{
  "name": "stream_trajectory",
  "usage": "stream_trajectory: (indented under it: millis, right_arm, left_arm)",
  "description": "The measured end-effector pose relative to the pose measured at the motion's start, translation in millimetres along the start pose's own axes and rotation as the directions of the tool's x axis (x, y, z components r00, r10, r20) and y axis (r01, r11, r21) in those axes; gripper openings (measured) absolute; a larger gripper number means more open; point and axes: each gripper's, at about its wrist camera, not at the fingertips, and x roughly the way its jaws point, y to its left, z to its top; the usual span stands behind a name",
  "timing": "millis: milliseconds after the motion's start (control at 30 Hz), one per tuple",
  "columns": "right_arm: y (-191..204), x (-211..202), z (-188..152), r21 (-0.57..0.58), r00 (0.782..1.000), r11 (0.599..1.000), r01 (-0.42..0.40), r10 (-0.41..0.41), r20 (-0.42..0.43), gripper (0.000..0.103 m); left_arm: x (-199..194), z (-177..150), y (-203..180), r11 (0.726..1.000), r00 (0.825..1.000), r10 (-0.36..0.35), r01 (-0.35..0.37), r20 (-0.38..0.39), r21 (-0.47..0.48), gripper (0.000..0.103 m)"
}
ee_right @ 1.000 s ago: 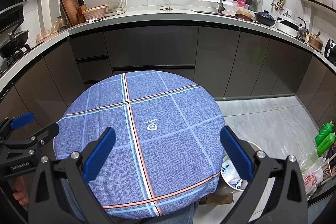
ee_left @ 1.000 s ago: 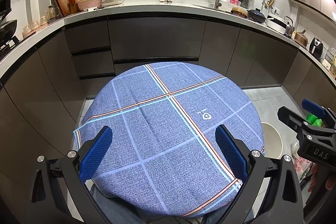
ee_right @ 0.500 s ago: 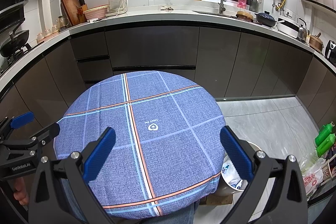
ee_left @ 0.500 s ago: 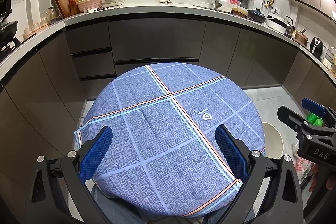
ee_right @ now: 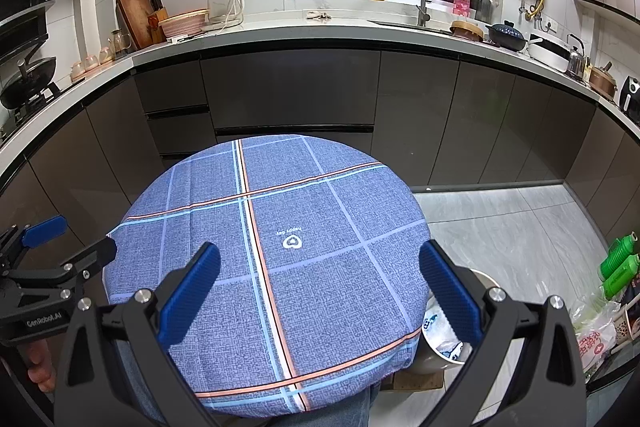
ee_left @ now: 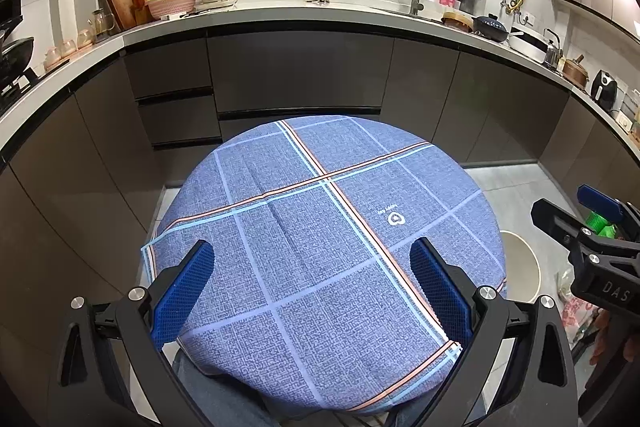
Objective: Collect trash
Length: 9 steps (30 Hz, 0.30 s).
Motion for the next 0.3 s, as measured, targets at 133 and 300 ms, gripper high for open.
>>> stream_trajectory:
  millis: [133, 300]
  right_arm:
    - [0.2, 0.2, -0.2, -0.001, 1.000, 1.000, -0.001, 0.001, 0.000, 0.100]
    - [0.6, 0.9, -0.6, -0.001, 1.000, 1.000, -0.002, 0.002, 0.000, 0.100]
  left_arm:
    - [-0.7, 0.9, -0.2, 1.000, 1.000, 0.005, -0.005, 0.002, 0.001, 0.095]
    - [-0.4, 0.9, -0.9, 1.000, 1.000, 0.005, -0.005, 0.001, 0.000, 0.095]
